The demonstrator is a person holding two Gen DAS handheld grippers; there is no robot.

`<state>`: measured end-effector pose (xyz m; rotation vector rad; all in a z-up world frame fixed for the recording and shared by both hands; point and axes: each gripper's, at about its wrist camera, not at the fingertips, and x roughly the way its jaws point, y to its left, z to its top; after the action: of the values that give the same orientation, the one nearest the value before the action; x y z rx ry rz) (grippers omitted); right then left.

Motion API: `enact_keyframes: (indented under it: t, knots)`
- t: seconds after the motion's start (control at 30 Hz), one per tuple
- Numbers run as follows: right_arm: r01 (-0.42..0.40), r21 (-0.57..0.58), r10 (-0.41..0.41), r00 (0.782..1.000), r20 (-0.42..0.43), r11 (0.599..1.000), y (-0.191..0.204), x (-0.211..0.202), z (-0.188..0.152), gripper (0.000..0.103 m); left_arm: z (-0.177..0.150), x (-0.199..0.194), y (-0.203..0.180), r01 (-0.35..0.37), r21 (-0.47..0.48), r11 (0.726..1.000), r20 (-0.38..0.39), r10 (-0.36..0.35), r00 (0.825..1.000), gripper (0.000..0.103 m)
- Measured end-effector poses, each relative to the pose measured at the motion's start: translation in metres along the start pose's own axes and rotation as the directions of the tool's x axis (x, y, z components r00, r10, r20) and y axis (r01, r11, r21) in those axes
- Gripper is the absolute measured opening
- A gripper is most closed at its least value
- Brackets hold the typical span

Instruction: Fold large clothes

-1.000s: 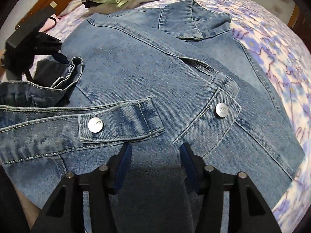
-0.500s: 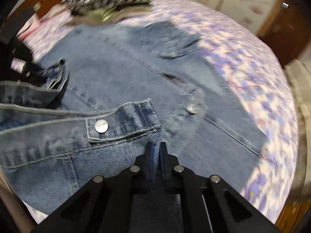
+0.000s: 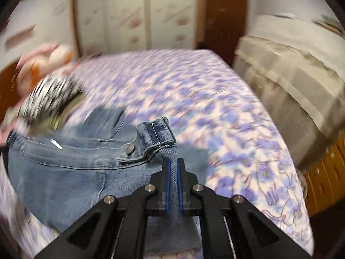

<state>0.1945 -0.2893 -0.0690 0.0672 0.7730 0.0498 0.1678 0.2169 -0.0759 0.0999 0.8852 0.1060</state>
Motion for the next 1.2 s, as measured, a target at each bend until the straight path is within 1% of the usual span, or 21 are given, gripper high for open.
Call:
enact_keyframes:
  t: [0.1,0.2,0.23,0.3,0.33,0.4,0.43,0.47,0.5,0.53,0.57,0.67,0.77,0.8,0.87,0.9,0.93,0.97,1.03,1.13,1.2]
  knots:
    - [0.059,0.015,-0.059,0.998,-0.005,0.998,0.0,0.039,0.012,0.001,0.018,0.041,-0.007,-0.045,-0.036,0.998,-0.005,0.045,0.999,0.004]
    - [0.109,0.067,-0.101,0.988,-0.116,0.992,-0.008,0.106,0.008,0.002,0.021,0.111,-0.011,-0.007,-0.112,0.994,-0.102,-0.004,0.995,0.009]
    - [0.12,0.098,-0.102,0.98,-0.172,0.988,-0.014,0.128,0.003,0.002,0.018,0.144,-0.008,0.012,-0.158,0.987,-0.18,-0.04,0.983,0.016]
    - [0.158,0.156,-0.113,0.958,-0.265,0.975,-0.028,0.161,-0.005,0.003,0.009,0.185,-0.004,-0.028,-0.198,0.98,-0.299,-0.033,0.954,0.018]
    - [0.141,0.189,-0.084,0.956,-0.28,0.972,-0.032,0.167,-0.008,0.007,0.005,0.197,-0.001,-0.02,-0.218,0.976,-0.32,-0.052,0.946,0.02]
    - [0.037,0.275,0.041,0.962,-0.271,0.961,-0.044,0.173,-0.012,0.008,0.006,0.199,0.002,0.011,-0.233,0.972,-0.281,-0.078,0.956,0.027]
    - [0.0,0.269,0.073,0.963,-0.261,0.963,-0.042,0.172,-0.012,0.017,0.007,0.197,0.003,0.038,-0.232,0.972,-0.26,-0.099,0.96,0.031]
    - [-0.02,0.244,0.084,0.964,-0.253,0.97,-0.04,0.172,-0.012,0.024,0.008,0.197,0.003,0.064,-0.23,0.971,-0.25,-0.122,0.96,0.043]
    - [-0.044,0.202,0.093,0.966,-0.241,0.978,-0.036,0.172,-0.011,0.039,0.009,0.195,0.002,0.09,-0.216,0.972,-0.233,-0.141,0.962,0.058]
    - [-0.062,0.163,0.1,0.967,-0.235,0.985,-0.031,0.172,-0.01,0.049,0.011,0.193,-0.001,0.088,-0.179,0.98,-0.208,-0.126,0.97,0.067]
    - [-0.071,0.129,0.101,0.966,-0.237,0.989,-0.027,0.173,-0.009,0.05,0.014,0.191,-0.007,0.069,-0.128,0.989,-0.178,-0.091,0.98,0.067]
    - [-0.068,0.019,0.071,0.965,-0.253,0.997,-0.011,0.184,-0.004,0.05,0.021,0.193,-0.024,0.052,0.005,0.999,-0.131,-0.051,0.99,0.068]
    - [-0.011,-0.137,-0.025,0.966,-0.258,0.991,0.011,0.197,-0.003,0.051,0.027,0.196,-0.045,0.04,0.133,0.99,-0.1,-0.027,0.995,0.067]
    - [0.003,-0.195,-0.053,0.966,-0.253,0.981,0.018,0.2,-0.005,0.052,0.028,0.197,-0.053,0.024,0.177,0.984,-0.086,-0.009,0.996,0.063]
    - [0.023,-0.249,-0.084,0.968,-0.237,0.968,0.024,0.202,-0.009,0.049,0.03,0.198,-0.068,0.054,0.245,0.968,-0.07,-0.038,0.997,0.023]
    - [0.036,-0.262,-0.096,0.97,-0.222,0.965,0.024,0.201,-0.011,0.042,0.032,0.197,-0.075,0.071,0.258,0.964,-0.082,-0.051,0.995,0.004]
    - [0.053,-0.272,-0.112,0.972,-0.206,0.961,0.023,0.198,-0.012,0.028,0.031,0.194,-0.08,0.043,0.273,0.961,-0.072,-0.024,0.997,0.002]
    - [0.05,-0.262,-0.105,0.974,-0.201,0.964,0.022,0.195,-0.012,0.027,0.032,0.19,-0.085,0.01,0.29,0.957,-0.037,0.001,0.999,0.001]
    - [0.053,-0.215,-0.091,0.981,-0.172,0.975,0.018,0.185,-0.009,0.024,0.036,0.179,-0.08,-0.01,0.255,0.967,0.018,0.006,1.0,0.0]
    - [0.056,-0.128,-0.068,0.994,-0.087,0.99,0.012,0.163,0.007,0.023,0.059,0.16,-0.053,-0.042,0.06,0.997,0.12,0.035,0.992,0.0]
    - [0.065,-0.086,-0.069,0.997,-0.04,0.994,0.013,0.158,0.019,0.023,0.068,0.154,-0.035,-0.068,-0.023,0.997,0.147,0.071,0.987,0.0]
